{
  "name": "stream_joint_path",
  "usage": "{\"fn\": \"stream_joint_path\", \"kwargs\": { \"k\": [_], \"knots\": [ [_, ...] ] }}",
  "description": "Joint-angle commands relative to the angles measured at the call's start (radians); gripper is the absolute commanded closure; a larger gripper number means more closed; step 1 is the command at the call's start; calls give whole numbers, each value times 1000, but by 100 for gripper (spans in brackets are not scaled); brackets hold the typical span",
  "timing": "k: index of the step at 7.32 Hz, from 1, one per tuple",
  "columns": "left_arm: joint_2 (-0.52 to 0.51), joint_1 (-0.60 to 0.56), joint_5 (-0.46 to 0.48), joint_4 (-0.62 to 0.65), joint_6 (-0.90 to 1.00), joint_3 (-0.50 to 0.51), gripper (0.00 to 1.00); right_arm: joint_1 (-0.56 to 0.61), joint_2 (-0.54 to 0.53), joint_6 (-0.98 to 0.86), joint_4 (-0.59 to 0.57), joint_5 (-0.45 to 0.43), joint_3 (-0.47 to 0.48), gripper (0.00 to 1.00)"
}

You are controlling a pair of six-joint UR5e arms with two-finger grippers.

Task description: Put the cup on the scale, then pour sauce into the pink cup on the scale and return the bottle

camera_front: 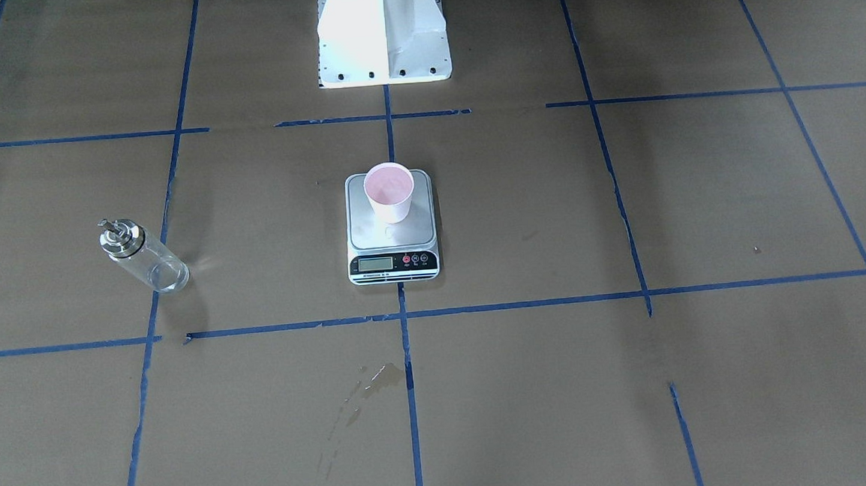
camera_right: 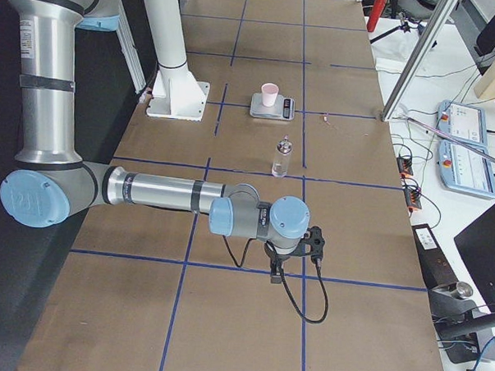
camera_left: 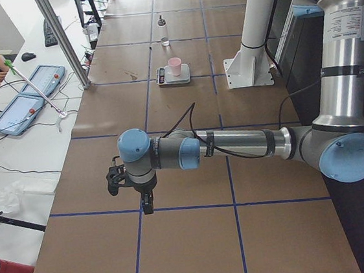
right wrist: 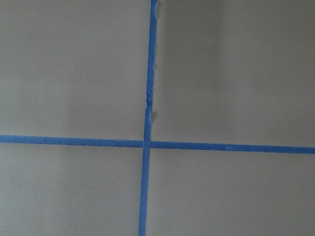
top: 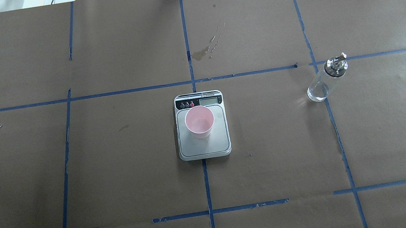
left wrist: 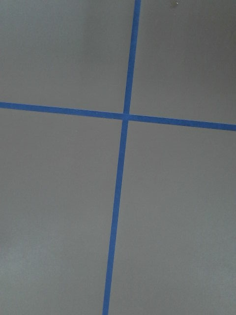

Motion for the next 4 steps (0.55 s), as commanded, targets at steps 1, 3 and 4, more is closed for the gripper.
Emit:
{"fn": "stream_joint_path", "kwargs": {
  "k": [1,3,4],
  "knots": [
    [-9,-1,5,1,3,0,0,-1,-1,-1,0,0,0,0],
    [-6,1,7,1,60,1,0,-1,-1,-4,0,2,1,0],
    [-1,-1,7,3,127,7,0,-1,1,-7,0,2,0,0]
  ]
}}
